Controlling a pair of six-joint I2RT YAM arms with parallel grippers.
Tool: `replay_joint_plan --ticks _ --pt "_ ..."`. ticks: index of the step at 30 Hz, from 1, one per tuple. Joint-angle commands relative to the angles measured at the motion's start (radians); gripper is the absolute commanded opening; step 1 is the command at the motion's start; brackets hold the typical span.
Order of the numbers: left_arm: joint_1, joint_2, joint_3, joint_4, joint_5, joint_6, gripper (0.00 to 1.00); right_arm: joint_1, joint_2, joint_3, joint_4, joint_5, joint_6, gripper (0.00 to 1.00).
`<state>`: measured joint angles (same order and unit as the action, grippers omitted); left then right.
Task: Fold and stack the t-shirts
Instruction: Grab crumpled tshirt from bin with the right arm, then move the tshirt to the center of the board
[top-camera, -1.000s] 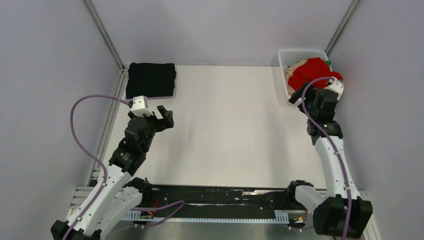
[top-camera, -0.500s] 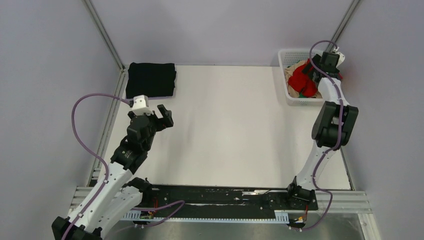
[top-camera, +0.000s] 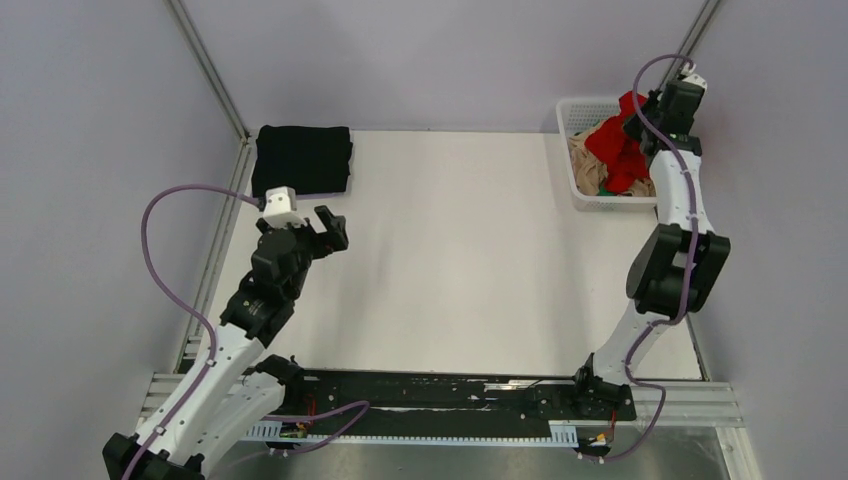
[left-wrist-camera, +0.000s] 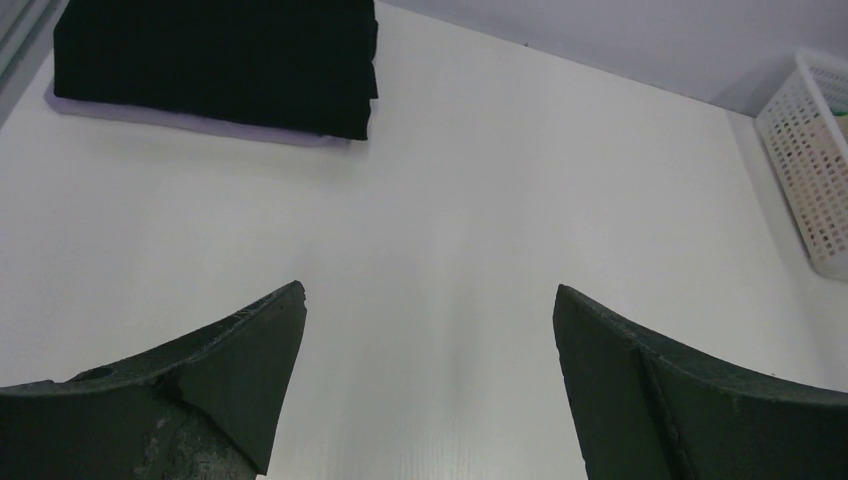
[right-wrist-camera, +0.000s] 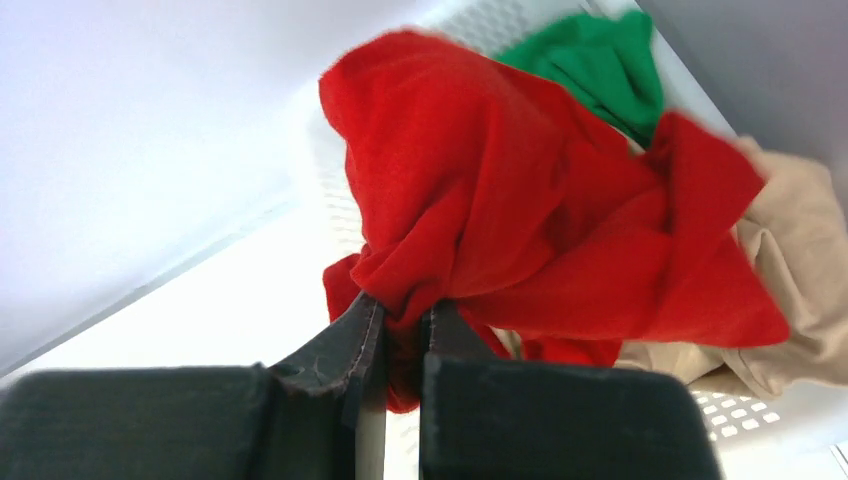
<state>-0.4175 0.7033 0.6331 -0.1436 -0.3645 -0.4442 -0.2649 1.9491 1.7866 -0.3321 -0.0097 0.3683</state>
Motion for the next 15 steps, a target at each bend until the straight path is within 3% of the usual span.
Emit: replay_joint_plan --ticks 1,8,15 --pt "0.0 -0.017 0.043 0.058 0.021 -0.018 1.0 0.02 -0.311 -0.05 0.131 -0.265 -0.029 0.0" --pt "0.0 -0.062 0.064 -0.034 0.042 -0.046 1.0 0.138 -0.527 -0.049 0.152 -0.733 0.03 0.0" --pt "0.0 -0.096 0.082 -0.135 0.024 -0.084 1.0 0.444 -0.603 -0.048 0.166 -0.924 0.022 0.0"
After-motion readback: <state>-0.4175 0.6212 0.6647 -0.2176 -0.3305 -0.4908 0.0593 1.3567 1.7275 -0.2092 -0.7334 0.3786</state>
